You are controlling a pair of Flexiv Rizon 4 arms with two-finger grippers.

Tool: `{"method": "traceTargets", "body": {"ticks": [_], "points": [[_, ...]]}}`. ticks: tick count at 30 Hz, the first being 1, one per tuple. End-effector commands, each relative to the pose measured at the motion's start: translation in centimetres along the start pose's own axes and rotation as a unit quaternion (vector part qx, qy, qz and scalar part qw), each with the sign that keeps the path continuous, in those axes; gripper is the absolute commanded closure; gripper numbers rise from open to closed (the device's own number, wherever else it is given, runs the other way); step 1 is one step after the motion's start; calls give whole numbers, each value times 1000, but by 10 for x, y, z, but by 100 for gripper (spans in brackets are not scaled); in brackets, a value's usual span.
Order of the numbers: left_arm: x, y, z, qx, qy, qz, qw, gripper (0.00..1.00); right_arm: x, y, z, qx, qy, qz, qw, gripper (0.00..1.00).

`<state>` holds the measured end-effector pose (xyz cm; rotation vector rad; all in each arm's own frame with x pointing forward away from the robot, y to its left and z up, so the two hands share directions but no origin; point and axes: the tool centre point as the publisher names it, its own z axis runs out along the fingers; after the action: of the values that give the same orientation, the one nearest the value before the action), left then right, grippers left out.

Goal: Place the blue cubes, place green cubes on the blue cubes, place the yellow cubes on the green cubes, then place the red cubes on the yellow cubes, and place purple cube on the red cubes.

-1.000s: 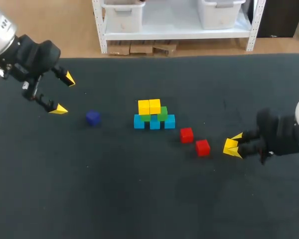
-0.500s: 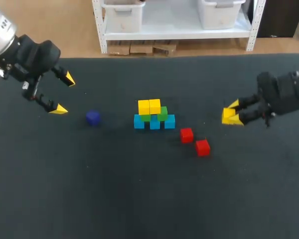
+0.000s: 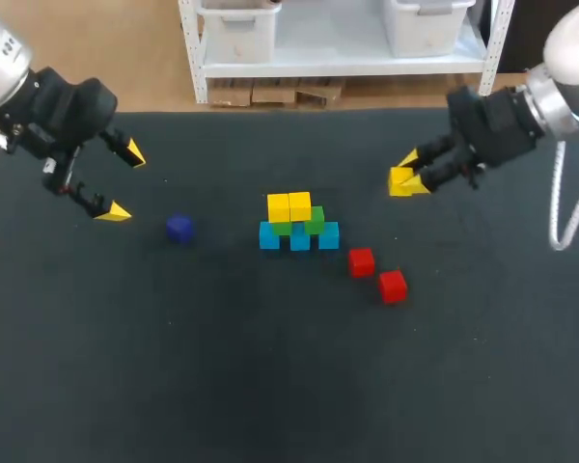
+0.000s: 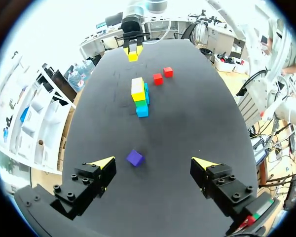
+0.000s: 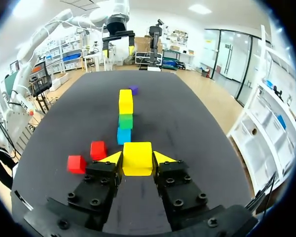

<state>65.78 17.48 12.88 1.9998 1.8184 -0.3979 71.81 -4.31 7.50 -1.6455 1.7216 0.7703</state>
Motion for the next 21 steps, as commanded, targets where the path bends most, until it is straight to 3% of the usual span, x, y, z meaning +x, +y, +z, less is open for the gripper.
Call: {"method": "traceTargets", "body": {"ticks": [1, 21], "points": [[1, 1, 1, 1, -2, 2, 1000, 0, -9, -8, 17, -19, 3, -3, 1000, 100], [1, 1, 1, 1, -2, 2, 1000, 0, -39, 4, 47, -58, 28, -40, 997, 100]]}}
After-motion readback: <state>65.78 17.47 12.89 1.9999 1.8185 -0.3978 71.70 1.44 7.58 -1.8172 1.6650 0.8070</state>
